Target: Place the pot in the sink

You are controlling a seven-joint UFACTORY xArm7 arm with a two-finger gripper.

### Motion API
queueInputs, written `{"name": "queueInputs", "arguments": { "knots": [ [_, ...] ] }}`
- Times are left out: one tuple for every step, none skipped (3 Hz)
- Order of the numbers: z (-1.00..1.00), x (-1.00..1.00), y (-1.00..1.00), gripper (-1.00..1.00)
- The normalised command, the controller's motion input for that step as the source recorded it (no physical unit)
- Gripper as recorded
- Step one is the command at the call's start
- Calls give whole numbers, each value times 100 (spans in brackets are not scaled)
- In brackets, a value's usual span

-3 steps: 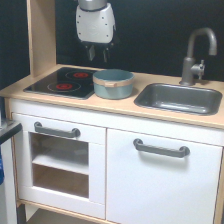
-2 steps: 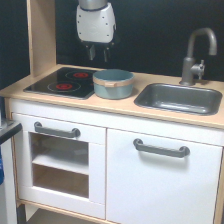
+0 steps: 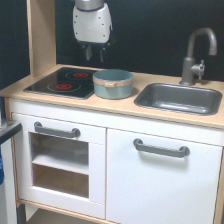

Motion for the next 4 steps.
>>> {"name": "queueInputs", "arguments": {
  "knots": [
    [92,76,-12,94],
    [61,11,-23,100],
    [2,-96,-7,100],
    [79,22,-14,100]
  ]
}}
